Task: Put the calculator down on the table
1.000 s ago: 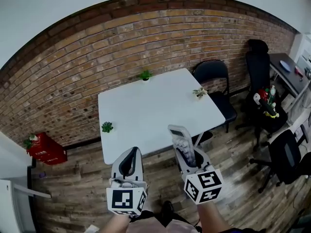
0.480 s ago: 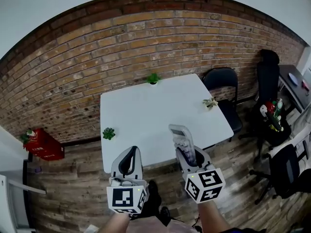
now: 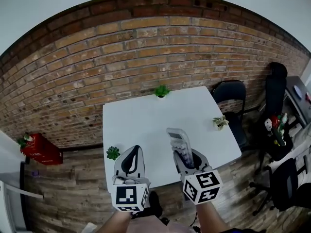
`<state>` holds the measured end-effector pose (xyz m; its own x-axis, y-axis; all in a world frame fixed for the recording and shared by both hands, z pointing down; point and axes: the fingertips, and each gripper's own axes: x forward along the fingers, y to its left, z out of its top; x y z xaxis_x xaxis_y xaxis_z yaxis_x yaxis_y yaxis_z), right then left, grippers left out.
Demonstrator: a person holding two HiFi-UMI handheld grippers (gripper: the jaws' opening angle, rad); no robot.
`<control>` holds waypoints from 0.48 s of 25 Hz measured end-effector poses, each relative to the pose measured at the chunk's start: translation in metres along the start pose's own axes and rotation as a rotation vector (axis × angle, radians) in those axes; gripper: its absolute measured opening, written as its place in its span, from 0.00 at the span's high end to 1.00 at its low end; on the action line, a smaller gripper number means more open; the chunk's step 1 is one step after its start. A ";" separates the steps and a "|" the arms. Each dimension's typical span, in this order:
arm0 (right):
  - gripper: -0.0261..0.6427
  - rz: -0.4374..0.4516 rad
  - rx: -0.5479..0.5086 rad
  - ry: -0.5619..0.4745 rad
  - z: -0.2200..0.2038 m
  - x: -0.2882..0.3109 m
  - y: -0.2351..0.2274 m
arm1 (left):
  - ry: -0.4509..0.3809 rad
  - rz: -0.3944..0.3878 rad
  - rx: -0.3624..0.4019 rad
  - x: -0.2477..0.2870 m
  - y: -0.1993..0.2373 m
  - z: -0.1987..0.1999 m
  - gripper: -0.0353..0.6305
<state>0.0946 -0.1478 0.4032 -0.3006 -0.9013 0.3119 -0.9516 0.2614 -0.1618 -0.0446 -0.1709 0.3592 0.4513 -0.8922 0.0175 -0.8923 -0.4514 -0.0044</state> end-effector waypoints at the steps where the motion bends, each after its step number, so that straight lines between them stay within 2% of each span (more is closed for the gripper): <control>1: 0.76 0.002 -0.006 -0.008 0.008 0.008 0.000 | -0.009 0.003 0.003 0.007 0.006 0.004 0.93; 8: 0.76 0.005 -0.055 -0.073 0.059 0.055 0.007 | -0.076 0.004 0.029 0.051 0.043 0.030 0.93; 12: 0.76 0.010 -0.071 -0.083 0.073 0.072 0.011 | -0.090 0.010 0.034 0.064 0.055 0.036 0.93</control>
<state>0.0671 -0.2350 0.3553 -0.3065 -0.9234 0.2312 -0.9516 0.2916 -0.0968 -0.0649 -0.2532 0.3245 0.4426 -0.8938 -0.0726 -0.8967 -0.4410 -0.0381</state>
